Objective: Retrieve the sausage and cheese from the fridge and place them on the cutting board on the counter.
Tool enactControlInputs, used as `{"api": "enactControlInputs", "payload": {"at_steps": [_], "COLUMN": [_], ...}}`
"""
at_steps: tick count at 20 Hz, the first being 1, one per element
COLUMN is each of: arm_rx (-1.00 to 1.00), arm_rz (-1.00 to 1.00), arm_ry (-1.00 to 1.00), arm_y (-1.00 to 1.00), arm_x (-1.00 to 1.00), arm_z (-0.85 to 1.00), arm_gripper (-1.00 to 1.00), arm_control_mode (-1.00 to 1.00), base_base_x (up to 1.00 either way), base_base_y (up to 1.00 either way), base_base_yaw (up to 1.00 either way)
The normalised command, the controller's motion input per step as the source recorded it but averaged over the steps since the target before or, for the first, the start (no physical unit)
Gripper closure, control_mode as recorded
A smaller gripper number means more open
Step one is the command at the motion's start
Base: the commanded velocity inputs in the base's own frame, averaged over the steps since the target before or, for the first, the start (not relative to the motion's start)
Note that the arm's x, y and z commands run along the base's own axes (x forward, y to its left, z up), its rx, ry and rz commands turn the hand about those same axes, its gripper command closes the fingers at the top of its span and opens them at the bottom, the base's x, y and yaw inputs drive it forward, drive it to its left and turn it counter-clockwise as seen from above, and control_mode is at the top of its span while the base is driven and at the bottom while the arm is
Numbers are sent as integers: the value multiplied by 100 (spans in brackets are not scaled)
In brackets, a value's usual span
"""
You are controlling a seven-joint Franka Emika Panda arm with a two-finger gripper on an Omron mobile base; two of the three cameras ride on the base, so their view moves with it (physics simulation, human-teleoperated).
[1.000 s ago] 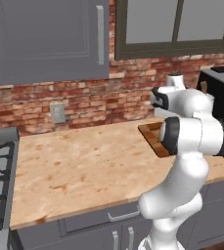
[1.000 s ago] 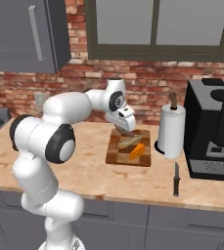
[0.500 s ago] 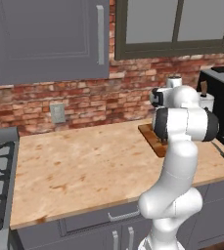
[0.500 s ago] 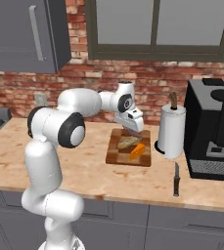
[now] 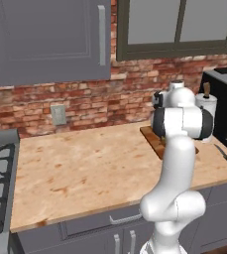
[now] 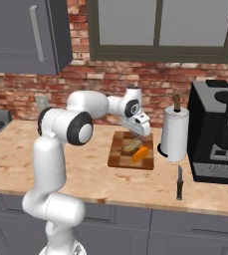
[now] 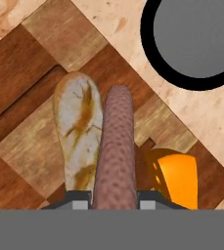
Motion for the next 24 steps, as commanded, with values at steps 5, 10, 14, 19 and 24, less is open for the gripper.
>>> {"api": "enactControlInputs", "payload": {"at_steps": [5,10,14,19,24], "arm_rx": [1,0,0,0,0], "arm_rz": [0,0,4,6,5], "arm_ry": [0,-1,0,0,-8], "arm_y": [-17,-6,7,1,6], "arm_x": [14,0,0,0,0], "arm_z": [-21,-22,-28,-5,0], "arm_gripper": [100,100,-100,-100,-100], "arm_control_mode": [-100,-100,-100,-100,-100], "base_base_x": [0,0,0,0,0], "base_base_y": [0,0,0,0,0], "base_base_yaw": [0,0,0,0,0]}}
